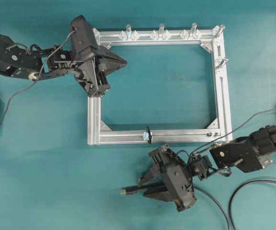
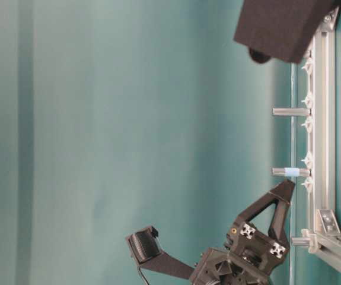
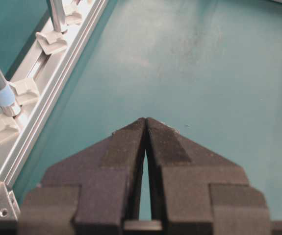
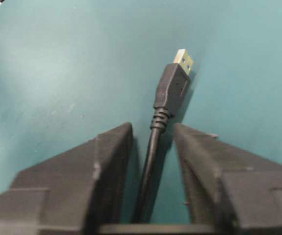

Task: Insert the wire through the string loop located in the center.
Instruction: 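Close the right gripper on the cable just behind the USB plug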

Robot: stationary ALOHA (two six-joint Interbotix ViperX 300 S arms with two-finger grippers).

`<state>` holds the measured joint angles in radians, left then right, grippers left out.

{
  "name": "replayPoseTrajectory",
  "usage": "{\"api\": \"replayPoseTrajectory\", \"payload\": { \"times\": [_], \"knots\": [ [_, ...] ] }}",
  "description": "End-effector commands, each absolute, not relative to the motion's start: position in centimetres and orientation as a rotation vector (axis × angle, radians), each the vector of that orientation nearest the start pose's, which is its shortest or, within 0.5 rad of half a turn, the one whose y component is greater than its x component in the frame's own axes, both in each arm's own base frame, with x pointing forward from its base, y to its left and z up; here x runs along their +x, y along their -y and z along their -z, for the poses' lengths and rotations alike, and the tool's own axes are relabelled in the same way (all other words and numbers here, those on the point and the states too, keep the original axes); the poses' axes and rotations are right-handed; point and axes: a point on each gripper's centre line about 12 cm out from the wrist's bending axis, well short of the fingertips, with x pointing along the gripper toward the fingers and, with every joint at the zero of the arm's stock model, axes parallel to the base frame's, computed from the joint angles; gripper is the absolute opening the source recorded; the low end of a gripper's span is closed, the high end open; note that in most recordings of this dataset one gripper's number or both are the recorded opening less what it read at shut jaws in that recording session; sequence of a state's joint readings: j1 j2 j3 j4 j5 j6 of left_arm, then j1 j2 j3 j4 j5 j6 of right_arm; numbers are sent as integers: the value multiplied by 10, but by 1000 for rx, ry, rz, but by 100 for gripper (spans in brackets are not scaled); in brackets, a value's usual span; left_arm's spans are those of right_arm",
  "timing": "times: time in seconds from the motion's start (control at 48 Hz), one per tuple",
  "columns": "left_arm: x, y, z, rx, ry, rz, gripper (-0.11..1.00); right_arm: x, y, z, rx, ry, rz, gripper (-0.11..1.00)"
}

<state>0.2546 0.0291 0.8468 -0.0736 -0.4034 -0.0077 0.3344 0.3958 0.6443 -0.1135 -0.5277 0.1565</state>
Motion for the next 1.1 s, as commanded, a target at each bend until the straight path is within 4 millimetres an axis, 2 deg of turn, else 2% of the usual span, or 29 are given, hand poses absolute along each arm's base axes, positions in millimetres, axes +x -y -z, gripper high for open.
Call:
{"api": "replayPoseTrajectory", "payload": {
  "times": [0.0, 0.187, 0.541, 1.083],
  "knots": [
    [355, -95, -153, -118, -427, -290, 0, 403, -148, -72, -16, -509, -372, 37],
    [355, -95, -152, -120, -428, -291, 0, 402, -148, -71, -21, -531, -368, 11],
    [355, -95, -152, -119, -428, -290, 0, 409, -149, -71, -35, -589, -354, 11],
    [354, -94, -152, -119, -430, -290, 0, 409, -149, -73, -35, -589, -354, 11]
  ]
}}
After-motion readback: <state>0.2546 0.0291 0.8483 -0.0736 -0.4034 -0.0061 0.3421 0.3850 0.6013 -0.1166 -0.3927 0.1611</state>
